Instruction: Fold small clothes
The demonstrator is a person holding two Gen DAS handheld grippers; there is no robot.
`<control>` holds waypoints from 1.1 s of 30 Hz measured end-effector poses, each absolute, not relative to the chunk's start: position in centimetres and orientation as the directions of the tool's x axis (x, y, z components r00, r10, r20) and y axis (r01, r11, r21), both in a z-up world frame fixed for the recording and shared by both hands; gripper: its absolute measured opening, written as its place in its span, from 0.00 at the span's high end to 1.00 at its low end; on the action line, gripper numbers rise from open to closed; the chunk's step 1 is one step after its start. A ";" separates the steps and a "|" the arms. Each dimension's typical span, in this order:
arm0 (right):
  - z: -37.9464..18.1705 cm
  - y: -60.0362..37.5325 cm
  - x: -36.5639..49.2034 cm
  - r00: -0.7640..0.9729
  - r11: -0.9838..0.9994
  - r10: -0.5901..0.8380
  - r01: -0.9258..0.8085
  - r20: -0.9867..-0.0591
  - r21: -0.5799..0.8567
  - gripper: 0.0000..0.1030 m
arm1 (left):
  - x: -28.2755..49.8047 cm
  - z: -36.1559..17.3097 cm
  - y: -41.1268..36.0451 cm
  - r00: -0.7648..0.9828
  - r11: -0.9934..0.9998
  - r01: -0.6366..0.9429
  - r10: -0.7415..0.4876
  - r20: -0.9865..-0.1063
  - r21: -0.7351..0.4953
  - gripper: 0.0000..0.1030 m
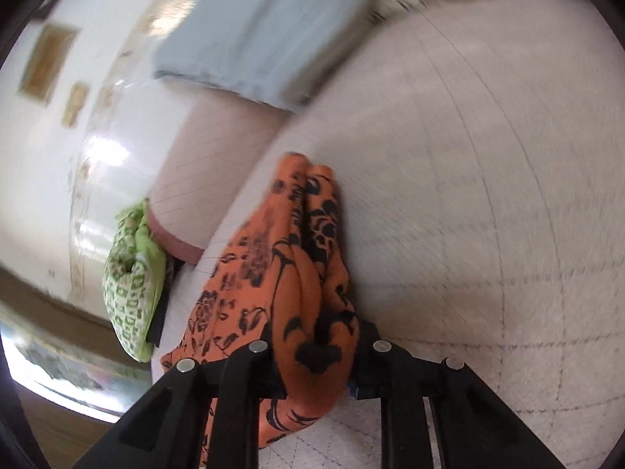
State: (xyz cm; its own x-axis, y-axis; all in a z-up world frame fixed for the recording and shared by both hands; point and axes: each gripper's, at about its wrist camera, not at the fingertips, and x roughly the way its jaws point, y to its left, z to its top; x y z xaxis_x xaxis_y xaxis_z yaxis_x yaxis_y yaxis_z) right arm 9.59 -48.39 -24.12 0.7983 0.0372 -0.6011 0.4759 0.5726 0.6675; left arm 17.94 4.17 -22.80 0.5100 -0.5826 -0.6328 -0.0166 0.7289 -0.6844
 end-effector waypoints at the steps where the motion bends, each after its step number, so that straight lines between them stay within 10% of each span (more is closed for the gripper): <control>1: -23.3 -47.9 9.2 0.813 0.584 0.036 0.454 -0.581 0.673 0.81 | 17.7 -22.4 4.4 0.515 0.716 -0.004 -0.597 -0.615 -0.698 0.87; 11: -23.5 -47.5 5.9 0.729 0.589 0.051 0.530 -0.682 0.610 0.80 | 16.3 -22.1 7.0 0.440 0.733 -0.039 -0.597 -0.671 -0.679 0.86; 16: -28.0 -51.3 4.2 0.651 0.278 0.196 0.680 -0.733 0.678 0.73 | 16.5 -25.2 8.3 0.358 0.667 -0.181 -0.640 -0.680 -0.723 0.72; 19: -25.6 -52.7 1.8 0.693 0.220 0.038 0.697 -0.720 0.682 0.72 | 16.5 -25.0 8.4 0.363 0.652 -0.178 -0.653 -0.665 -0.737 0.64; 23: -20.6 -51.2 2.5 0.756 0.411 -0.140 0.632 -0.639 0.657 0.72 | 16.6 -24.3 7.9 0.393 0.661 -0.163 -0.637 -0.663 -0.732 0.64; 33: -22.2 -36.4 16.5 0.687 0.789 0.215 0.297 -0.694 0.538 0.75 | 17.4 -22.2 5.0 0.456 0.718 -0.031 -0.608 -0.649 -0.695 0.87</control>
